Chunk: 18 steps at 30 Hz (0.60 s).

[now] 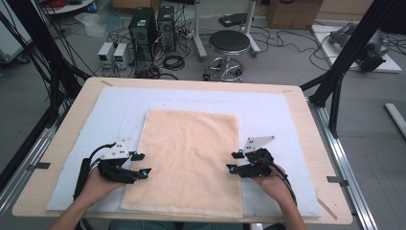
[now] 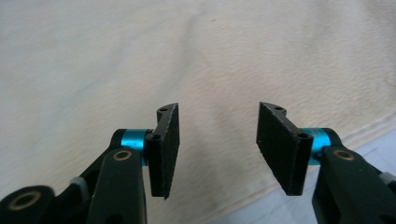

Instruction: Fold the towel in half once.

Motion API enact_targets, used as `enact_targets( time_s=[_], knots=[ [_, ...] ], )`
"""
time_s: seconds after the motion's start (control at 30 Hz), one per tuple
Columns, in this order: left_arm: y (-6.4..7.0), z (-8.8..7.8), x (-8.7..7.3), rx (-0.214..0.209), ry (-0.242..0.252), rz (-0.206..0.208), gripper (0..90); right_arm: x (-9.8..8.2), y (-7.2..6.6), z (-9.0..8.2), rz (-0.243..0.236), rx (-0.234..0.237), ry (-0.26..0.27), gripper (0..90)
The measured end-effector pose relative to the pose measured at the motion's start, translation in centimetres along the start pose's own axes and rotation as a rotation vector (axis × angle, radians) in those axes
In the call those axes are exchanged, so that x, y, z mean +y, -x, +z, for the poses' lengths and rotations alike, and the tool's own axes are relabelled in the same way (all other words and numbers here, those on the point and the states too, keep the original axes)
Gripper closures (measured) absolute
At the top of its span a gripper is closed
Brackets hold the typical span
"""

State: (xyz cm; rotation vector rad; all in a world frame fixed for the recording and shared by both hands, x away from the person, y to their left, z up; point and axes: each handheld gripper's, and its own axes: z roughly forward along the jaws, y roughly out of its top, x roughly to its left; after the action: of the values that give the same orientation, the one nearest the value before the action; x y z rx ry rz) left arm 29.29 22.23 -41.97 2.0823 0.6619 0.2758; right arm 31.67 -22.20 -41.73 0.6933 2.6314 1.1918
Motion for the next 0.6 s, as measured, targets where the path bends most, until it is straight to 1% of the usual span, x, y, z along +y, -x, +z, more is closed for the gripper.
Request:
enact_targets(
  time_s=[0.07, 0.13, 0.2, 0.27, 0.33, 0.37, 0.4, 0.47, 0.5, 0.53, 0.6],
  knots=[
    [-0.6, 0.3, 0.1, 0.027, 0.005, -0.021, 32.4, 0.4, 0.8, 0.6, 0.013, -0.024, 0.009, 45.6],
    [-1.1, 0.6, 0.0, 0.057, -0.001, -0.041, 27.8, 0.8, 1.5, 1.1, 0.027, -0.047, 0.016, 43.7],
    [-1.7, 0.9, -0.2, 0.087, -0.01, -0.051, 25.5, 1.2, 2.2, 1.7, 0.03, -0.058, 0.025, 42.3],
    [-2.3, 1.1, -0.4, 0.107, -0.025, -0.065, 23.0, 1.5, 2.6, 2.3, 0.021, -0.082, 0.014, 40.4],
    [-2.6, 1.3, -0.6, 0.114, -0.036, -0.083, 23.0, 1.7, 3.0, 2.9, 0.026, -0.084, 0.007, 39.7],
    [-2.7, 1.4, -0.7, 0.117, -0.044, -0.084, 23.1, 1.6, 3.1, 3.2, 0.023, -0.092, -0.003, 39.5],
    [-2.8, 1.4, -0.8, 0.113, -0.056, -0.081, 23.2, 1.5, 3.2, 3.4, 0.024, -0.091, -0.012, 39.2],
    [-2.8, 1.4, -1.0, 0.108, -0.074, -0.077, 24.0, 1.3, 3.5, 3.8, 0.023, -0.088, -0.047, 38.0],
    [-2.8, 1.4, -1.1, 0.11, -0.075, -0.076, 24.2, 1.1, 3.5, 3.9, 0.025, -0.088, -0.06, 37.6],
    [-2.9, 1.4, -1.2, 0.108, -0.079, -0.073, 24.2, 1.1, 3.5, 3.8, 0.035, -0.088, -0.059, 37.3],
    [-3.0, 1.2, -1.4, 0.11, -0.084, -0.072, 24.3, 1.1, 3.5, 3.8, 0.031, -0.089, -0.062, 36.6]
  ],
)
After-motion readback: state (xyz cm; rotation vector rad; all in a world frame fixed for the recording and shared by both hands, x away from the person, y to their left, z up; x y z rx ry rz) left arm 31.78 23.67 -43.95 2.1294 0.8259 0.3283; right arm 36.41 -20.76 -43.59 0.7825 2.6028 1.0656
